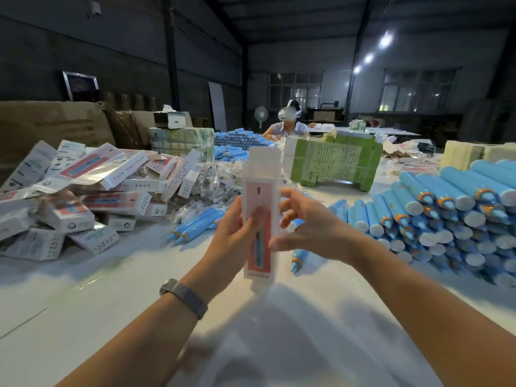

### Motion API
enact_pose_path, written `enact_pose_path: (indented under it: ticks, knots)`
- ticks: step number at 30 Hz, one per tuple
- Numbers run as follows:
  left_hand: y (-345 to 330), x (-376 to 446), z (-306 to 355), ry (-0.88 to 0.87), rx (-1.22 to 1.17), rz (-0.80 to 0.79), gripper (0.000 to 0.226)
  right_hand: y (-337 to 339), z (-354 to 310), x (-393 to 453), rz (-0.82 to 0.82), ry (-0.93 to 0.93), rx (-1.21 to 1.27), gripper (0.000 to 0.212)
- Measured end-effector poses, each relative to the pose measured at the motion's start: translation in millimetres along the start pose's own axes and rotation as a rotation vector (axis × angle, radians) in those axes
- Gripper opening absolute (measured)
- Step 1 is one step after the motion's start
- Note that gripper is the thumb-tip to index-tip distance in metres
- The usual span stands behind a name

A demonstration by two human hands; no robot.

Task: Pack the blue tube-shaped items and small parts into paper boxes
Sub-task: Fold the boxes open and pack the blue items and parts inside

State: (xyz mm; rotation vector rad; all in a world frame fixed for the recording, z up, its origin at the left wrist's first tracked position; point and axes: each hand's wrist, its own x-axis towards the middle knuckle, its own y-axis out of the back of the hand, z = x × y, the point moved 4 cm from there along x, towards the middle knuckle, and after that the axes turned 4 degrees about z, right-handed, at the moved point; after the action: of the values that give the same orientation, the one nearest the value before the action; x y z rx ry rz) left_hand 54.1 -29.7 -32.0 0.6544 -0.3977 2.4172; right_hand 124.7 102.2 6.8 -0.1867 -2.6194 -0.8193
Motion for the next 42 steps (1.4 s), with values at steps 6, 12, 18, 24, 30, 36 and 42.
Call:
enact_pose_path:
  ticks: [6,12,18,24,30,36,42]
  knots:
    - [29.5,7.2,-10.4,-0.071,0.225,0.232,0.014,2.6,31.4,-9.8,-0.148,0.019,-0.863,0.054]
    - [27.8,8.1,-12.9,-0.118,0.300,0.194,0.005,2.2,52.8,-13.7,-0.177,-0.083,-0.999,0.033]
    - [30.5,8.3,-10.3,-0.139,0.368,0.222,0.009,7.7,28.0,-6.0,0.027,0.095,-0.677,0.031]
    - [29.2,3.3,-6.6,-0.190,0.439,0.217,0.016,47.0,-43.8,-10.7,0.589,0.380,-0.020,0.052]
    - [25.0,-0.5,-1.5,-0.225,0.503,0.214,0.016,55.8,-92.0,-23.0,0.757,0.588,0.200,0.048]
    - [19.0,-3.9,0.7,-0.251,0.544,0.178,0.021,45.5,-94.9,-23.5,0.757,0.613,0.071,0.053]
    - [15.6,-5.4,0.6,-0.265,0.574,0.162,0.026,44.0,-92.2,-24.1,0.805,0.631,-0.146,0.052]
